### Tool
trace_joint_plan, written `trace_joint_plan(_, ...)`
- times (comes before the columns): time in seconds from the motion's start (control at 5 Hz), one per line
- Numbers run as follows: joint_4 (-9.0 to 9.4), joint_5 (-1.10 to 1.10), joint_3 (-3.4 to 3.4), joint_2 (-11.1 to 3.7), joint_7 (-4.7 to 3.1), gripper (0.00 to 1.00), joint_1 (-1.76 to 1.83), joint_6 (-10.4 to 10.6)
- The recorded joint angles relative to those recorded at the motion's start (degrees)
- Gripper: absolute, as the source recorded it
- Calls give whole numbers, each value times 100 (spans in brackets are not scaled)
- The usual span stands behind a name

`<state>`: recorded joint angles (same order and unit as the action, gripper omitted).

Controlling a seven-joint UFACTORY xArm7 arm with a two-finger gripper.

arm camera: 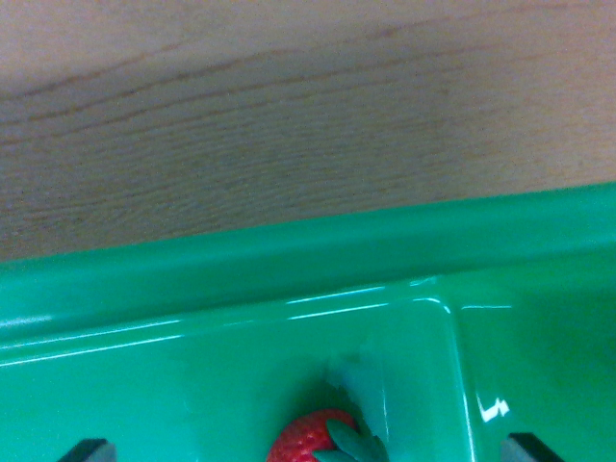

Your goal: Pick fruit

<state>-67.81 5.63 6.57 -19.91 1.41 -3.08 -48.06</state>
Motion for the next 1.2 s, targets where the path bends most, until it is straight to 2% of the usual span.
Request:
trace_joint_plan(0.2,0,0,0,0,0,0,0,0)
trace_joint_plan(0.4,130,16,10,-101,-3,0,11,213)
trace_joint_plan(0.6,130,16,10,-101,-3,0,11,213)
trace_joint_plan(0.8,250,30,20,-194,-5,0,20,408)
trace_joint_plan(1.0,250,30,20,-194,-5,0,20,408)
trace_joint_plan(1.2,352,42,28,-273,-8,0,29,575)
